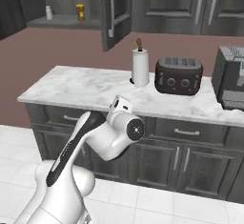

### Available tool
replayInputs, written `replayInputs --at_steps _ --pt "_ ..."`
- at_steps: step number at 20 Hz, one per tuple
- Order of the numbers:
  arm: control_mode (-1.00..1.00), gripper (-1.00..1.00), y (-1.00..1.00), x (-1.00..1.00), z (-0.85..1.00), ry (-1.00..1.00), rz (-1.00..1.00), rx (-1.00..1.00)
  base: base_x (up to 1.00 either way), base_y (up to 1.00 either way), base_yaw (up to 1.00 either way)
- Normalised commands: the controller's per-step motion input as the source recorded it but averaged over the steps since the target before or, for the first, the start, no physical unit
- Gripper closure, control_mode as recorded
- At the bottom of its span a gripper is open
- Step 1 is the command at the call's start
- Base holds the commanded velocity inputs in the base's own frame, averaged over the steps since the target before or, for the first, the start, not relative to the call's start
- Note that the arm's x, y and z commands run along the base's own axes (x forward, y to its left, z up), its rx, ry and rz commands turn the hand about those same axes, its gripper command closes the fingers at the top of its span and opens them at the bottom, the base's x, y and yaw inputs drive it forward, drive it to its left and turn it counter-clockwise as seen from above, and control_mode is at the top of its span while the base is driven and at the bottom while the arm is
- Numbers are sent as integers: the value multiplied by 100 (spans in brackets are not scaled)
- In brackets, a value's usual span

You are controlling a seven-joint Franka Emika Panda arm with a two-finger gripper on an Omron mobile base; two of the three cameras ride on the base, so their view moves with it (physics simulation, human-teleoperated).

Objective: Collect the turmeric, mayonnaise, and shaker from the cabinet and place them next to the stove.

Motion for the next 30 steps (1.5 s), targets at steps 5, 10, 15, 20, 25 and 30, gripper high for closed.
replayInputs --at_steps 5,10,15,20,25,30 --pt "100 -100 0 0 0 0 0 0 30 100 -3" --pt "100 -100 0 0 0 0 0 0 52 93 0" --pt "100 -100 0 0 0 0 0 0 56 78 0" --pt "100 -100 0 0 0 0 0 0 55 8 0" --pt "100 -100 0 0 0 0 0 0 46 -2 2" --pt "100 -100 0 0 0 0 0 0 45 -13 3"
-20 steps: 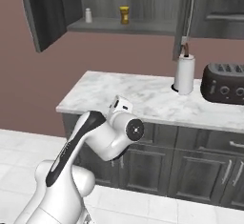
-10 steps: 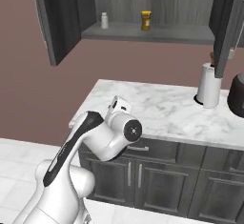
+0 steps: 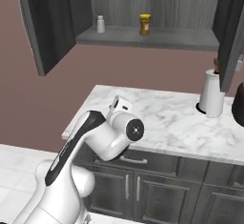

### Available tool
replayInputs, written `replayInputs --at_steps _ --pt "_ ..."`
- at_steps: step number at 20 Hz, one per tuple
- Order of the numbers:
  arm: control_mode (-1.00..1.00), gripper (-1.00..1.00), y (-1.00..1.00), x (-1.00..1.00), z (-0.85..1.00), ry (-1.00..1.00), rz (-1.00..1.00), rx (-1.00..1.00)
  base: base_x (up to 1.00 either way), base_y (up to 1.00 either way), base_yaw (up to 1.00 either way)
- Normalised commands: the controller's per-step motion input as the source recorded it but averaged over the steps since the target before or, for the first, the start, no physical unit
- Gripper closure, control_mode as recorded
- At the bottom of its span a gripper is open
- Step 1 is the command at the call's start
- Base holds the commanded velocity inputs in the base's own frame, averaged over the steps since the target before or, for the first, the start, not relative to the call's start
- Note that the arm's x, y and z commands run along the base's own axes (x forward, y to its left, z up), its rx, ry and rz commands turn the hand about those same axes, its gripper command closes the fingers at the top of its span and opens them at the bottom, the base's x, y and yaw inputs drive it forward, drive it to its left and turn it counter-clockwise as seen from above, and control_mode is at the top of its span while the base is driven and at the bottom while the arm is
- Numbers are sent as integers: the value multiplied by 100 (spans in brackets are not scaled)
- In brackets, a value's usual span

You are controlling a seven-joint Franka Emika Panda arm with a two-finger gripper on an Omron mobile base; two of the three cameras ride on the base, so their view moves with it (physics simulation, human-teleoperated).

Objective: Collect the turmeric, mayonnaise, and shaker from the cabinet and place them next to the stove.

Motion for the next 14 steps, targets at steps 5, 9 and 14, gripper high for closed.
replayInputs --at_steps 5,9,14 --pt "100 -100 0 0 0 0 0 0 23 -39 2" --pt "100 -100 0 0 0 0 0 0 16 -40 2" --pt "100 -100 0 0 0 0 0 0 18 -30 0"
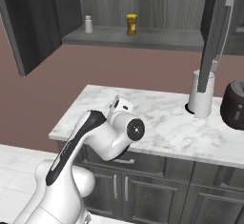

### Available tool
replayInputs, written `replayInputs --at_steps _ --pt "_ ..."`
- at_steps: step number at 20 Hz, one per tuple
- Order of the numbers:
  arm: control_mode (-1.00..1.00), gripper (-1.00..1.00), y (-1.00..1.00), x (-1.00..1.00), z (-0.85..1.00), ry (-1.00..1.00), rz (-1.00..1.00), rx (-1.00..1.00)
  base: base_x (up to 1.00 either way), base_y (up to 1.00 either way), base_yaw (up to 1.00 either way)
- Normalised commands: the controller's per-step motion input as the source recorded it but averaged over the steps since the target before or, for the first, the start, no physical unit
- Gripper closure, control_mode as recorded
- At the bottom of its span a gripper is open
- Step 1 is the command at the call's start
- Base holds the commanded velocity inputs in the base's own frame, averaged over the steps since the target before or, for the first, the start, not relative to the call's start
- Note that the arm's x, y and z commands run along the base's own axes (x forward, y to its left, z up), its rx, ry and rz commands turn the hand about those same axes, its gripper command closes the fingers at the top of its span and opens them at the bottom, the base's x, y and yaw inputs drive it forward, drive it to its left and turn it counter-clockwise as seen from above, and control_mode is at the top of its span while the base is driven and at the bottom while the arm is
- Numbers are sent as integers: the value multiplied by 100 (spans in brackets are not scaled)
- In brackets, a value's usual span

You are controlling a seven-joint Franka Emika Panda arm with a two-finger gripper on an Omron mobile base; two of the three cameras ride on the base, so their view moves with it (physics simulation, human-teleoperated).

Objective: Collect the turmeric, mayonnaise, and shaker from the cabinet and place them next to the stove.

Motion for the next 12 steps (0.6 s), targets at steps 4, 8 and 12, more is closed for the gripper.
replayInputs --at_steps 4,8,12 --pt "100 -100 0 0 0 0 0 0 40 -19 0" --pt "100 -100 0 0 0 0 0 0 56 -22 0" --pt "100 -100 0 0 0 0 0 0 76 -13 0"
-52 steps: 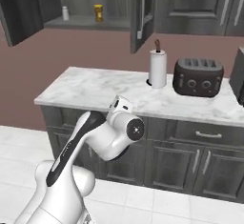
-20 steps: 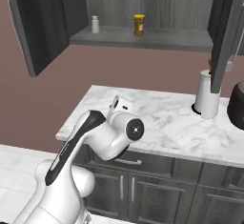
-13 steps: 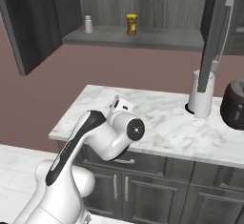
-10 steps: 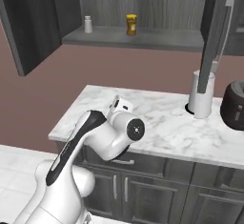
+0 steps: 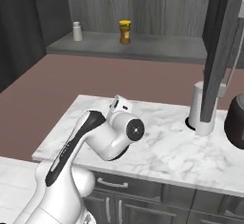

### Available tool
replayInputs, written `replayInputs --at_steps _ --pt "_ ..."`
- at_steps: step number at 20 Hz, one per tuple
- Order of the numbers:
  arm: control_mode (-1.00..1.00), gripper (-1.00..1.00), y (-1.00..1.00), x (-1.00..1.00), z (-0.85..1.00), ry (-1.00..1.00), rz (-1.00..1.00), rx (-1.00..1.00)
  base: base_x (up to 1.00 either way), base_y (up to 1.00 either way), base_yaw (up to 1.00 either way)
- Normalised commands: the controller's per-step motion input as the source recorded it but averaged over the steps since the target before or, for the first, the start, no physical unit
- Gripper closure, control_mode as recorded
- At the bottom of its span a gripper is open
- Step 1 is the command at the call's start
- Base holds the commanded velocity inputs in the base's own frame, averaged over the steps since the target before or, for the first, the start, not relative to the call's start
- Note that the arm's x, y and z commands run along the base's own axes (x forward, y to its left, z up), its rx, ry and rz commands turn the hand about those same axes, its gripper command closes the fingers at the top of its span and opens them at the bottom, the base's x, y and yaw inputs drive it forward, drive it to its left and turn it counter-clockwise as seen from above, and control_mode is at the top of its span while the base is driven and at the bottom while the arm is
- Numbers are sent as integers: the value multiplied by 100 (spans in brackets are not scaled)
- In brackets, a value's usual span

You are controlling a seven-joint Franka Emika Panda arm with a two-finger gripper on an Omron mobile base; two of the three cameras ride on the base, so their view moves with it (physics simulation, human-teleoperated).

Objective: Collect the turmeric, mayonnaise, and shaker from the cabinet and place them next to the stove.

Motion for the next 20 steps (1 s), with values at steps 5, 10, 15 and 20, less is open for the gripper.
replayInputs --at_steps 5,10,15,20 --pt "100 -100 0 0 0 0 0 0 90 -1 0" --pt "-100 -100 -3 46 10 0 0 7 37 0 0" --pt "-100 -100 -12 58 40 -1 0 9 0 0 0" --pt "-100 -100 -9 32 61 0 0 7 0 0 0"
